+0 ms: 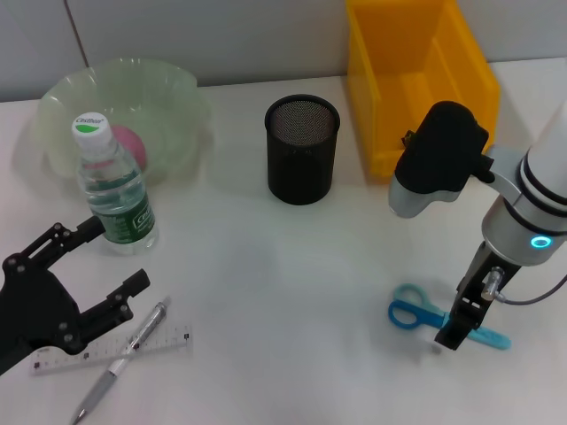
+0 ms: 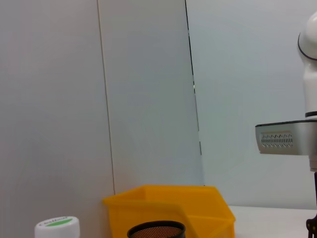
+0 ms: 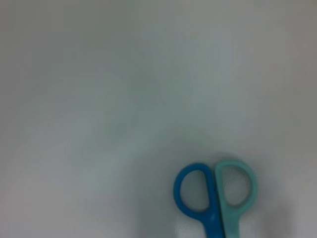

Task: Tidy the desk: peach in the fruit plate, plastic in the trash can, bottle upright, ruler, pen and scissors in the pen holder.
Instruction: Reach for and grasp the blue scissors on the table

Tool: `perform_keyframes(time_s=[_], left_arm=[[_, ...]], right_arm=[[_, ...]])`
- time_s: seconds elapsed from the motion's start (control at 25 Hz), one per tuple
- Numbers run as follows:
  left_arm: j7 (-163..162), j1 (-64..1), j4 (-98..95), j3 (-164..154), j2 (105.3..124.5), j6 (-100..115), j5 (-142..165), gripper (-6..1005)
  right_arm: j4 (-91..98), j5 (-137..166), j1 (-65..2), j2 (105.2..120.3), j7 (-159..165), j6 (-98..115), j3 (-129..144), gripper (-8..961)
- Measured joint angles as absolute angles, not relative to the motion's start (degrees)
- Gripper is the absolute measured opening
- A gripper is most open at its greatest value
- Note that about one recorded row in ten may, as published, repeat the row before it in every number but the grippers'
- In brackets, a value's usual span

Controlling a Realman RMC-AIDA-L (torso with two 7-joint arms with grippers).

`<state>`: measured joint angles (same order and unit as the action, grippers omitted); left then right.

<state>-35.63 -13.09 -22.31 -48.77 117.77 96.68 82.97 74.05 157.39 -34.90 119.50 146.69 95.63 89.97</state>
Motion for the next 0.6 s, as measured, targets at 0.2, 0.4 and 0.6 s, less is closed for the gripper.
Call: perform_keyframes(time_s=[0.2,0.4,0.6], left_arm=[[-35.6,-13.1,-22.5,-48.8,117.77,96.8,83.0,799],[-35.6,-13.0,-22.5,-49.0,117.77,97.0,83.0,799],[-35.6,-13.0,-22.6,-49.1,117.77,97.1,83.0,798]], right_arm=[[73.3,157.0,-35.5,119.52,146.8,95.4,90.0,726],[73.0,157.0,-35.7,119.53,147.7,95.3,90.1,717],[72.9,157.0,-35.7,119.51,147.9,95.3,90.1,709]])
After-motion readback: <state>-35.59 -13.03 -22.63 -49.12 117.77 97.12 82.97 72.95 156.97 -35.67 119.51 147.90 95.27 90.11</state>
